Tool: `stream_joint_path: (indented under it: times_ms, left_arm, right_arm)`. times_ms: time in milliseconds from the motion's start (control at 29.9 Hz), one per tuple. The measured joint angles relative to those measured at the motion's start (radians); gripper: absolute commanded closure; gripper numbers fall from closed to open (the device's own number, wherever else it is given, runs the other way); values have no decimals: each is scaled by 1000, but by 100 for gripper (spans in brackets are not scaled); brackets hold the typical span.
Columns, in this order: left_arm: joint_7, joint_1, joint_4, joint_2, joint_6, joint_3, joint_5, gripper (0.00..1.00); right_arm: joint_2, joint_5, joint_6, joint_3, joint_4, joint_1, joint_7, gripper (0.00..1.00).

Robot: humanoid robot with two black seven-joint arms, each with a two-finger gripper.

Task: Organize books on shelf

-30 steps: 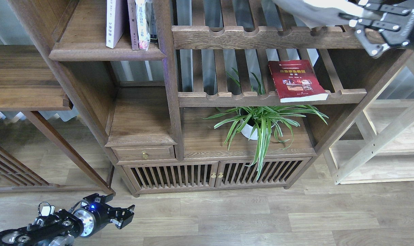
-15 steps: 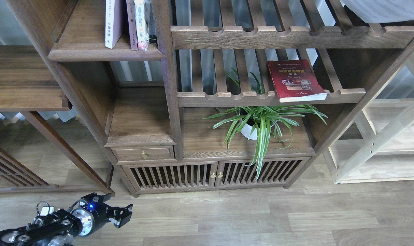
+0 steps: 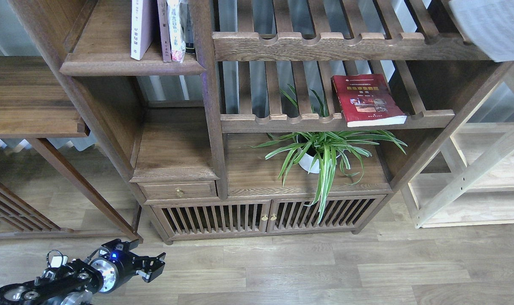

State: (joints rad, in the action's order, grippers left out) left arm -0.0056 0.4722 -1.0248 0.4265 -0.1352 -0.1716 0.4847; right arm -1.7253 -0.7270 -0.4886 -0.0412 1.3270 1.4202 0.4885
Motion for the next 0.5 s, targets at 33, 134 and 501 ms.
stream_joint_path:
  times_ms: [33,134,501]
  left_arm:
    - [-2,2,3,0,1,0,0,14]
    - [-10,9,12,-1,4,0,-1,14]
    - [-10,84,14,-57,14,1,-2,14]
  right_arm:
    - [-9,0,0,12,0,0,0,100]
    - [-19,-6,0,47,0,0,0,99]
    - [-20,-102,0,208,0,1,-1,99]
